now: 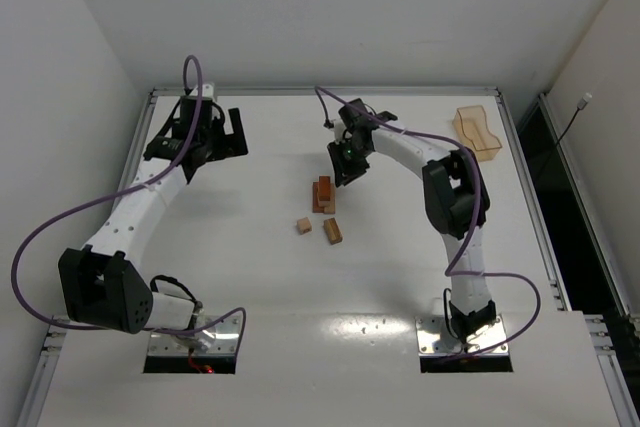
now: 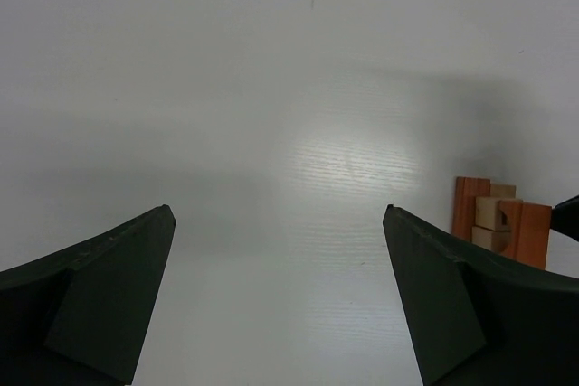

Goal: Build the wood block tower

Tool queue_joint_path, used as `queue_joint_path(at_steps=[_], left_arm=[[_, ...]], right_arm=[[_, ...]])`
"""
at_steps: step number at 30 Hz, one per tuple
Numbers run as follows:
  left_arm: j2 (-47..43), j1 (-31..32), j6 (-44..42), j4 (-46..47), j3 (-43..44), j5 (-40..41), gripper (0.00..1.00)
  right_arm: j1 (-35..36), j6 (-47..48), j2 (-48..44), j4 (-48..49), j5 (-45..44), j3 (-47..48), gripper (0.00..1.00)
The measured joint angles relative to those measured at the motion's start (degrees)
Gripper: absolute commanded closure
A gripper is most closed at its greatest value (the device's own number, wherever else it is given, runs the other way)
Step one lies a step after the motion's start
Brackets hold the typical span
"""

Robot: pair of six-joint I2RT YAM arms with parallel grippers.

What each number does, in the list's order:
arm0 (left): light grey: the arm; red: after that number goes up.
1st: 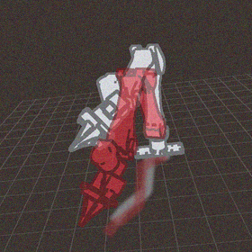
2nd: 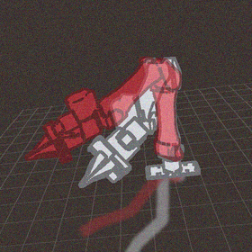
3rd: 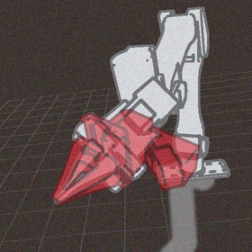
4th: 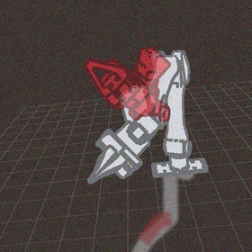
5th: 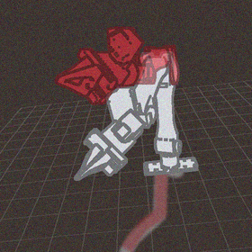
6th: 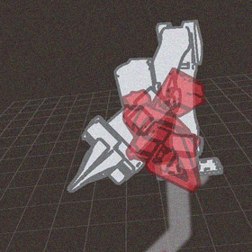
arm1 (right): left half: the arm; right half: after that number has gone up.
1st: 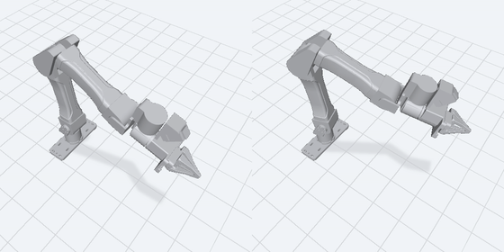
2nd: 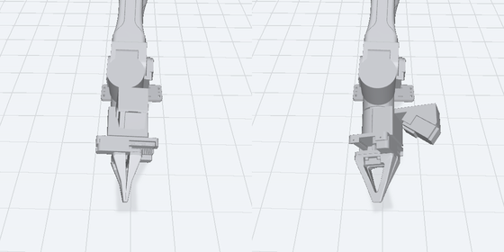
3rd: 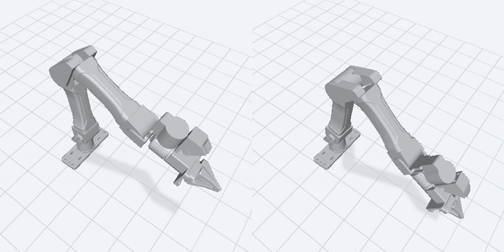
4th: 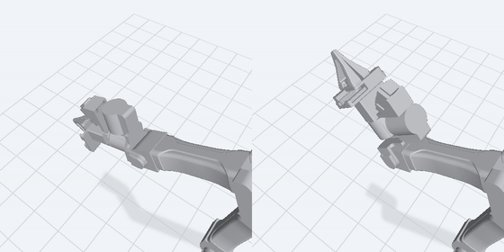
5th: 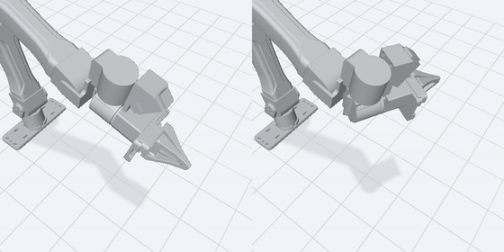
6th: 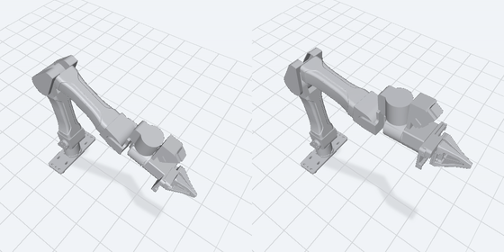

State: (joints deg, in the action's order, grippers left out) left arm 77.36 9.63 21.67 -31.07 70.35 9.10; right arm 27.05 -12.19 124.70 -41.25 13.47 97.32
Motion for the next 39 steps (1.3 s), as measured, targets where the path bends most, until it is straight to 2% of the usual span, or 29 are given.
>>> queue_joint_path(at_steps=[5,9,27,34,39], left_arm=[[0.00,0.00,0.00,0.39,-0.31,-1.22,0.00],[0.00,-0.07,0.00,0.50,-0.48,-1.81,0.00],[0.00,-1.75,0.20,1.03,-1.33,-4.00,0.00],[-0.02,-1.77,1.09,1.40,-2.12,-3.61,0.00],[-0.37,-1.79,1.38,1.75,-3.80,-3.37,0.02]], right_arm=[[0.11,-0.11,0.04,-0.04,-0.02,0.66,0.66],[0.11,-0.26,0.04,-0.04,0.07,0.92,0.62],[1.22,-0.28,0.85,-0.04,0.24,1.07,0.61],[1.22,-0.50,0.76,0.04,-0.83,0.92,0.71],[0.74,-1.03,-2.23,0.24,-3.02,-3.02,0.78]])
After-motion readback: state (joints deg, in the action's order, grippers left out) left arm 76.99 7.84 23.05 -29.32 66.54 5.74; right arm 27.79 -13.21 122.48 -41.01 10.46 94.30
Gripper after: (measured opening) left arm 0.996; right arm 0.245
